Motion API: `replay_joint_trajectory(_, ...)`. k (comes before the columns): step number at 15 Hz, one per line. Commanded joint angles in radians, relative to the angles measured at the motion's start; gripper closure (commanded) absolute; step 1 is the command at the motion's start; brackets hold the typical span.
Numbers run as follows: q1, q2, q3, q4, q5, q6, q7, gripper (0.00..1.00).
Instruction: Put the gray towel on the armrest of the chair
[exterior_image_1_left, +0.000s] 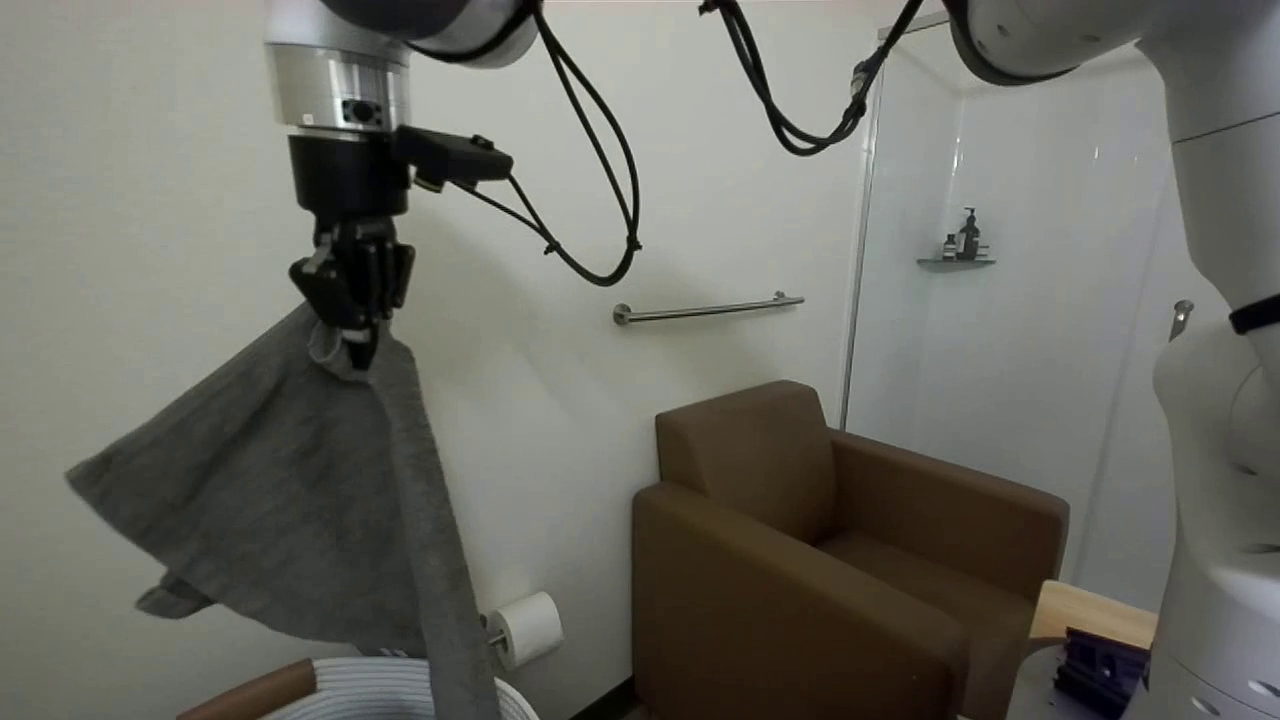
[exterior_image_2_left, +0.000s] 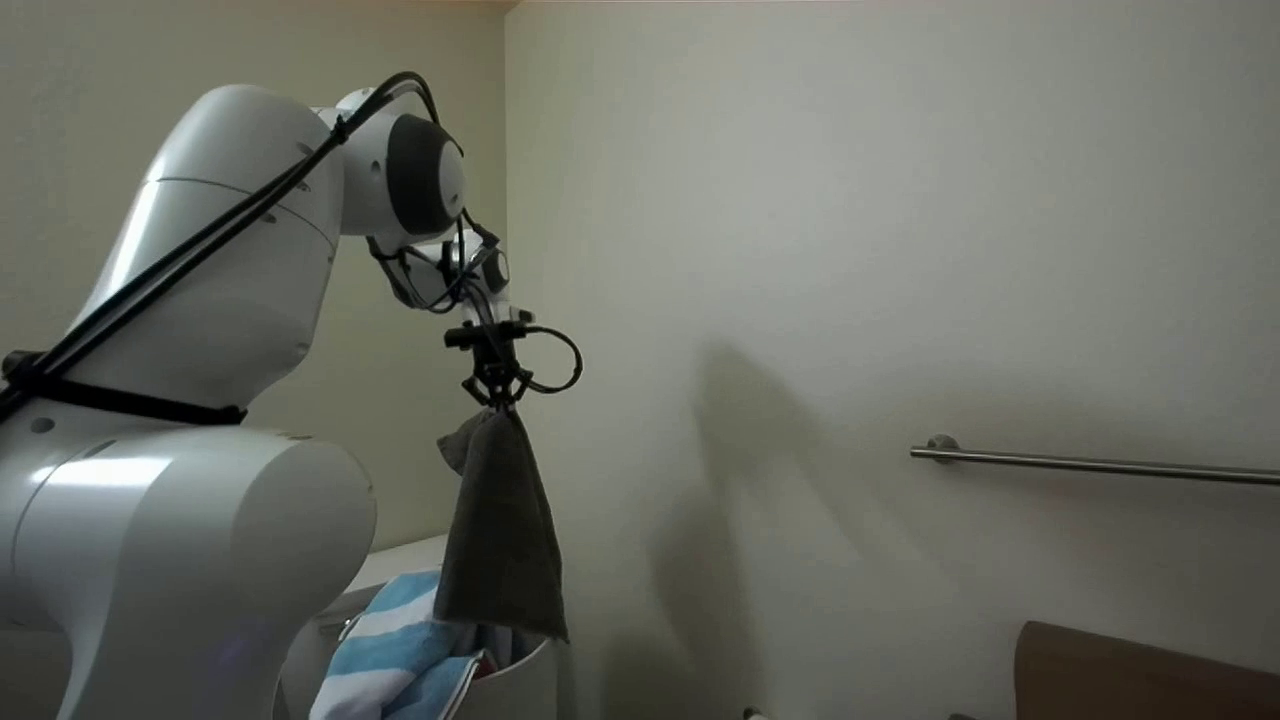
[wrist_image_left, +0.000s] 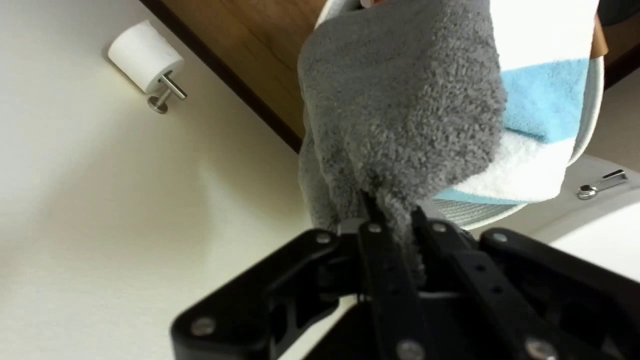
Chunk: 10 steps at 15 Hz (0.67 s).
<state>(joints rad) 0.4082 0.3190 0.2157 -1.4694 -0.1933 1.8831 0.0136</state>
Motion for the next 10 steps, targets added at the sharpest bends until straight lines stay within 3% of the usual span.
replay_joint_trajectory(1,-0.083,-0.102,-0.019,-0.057,0.051,-0.105,-0.006,0.92)
replay_joint_trajectory(4,-0.173,-0.186,-0.06,-0.127,0.087,-0.14,-0.033,0.92)
replay_joint_trajectory(10,-0.324,-0.294,-0.152,-0.287,0.101,-0.097,-0.149,0.93)
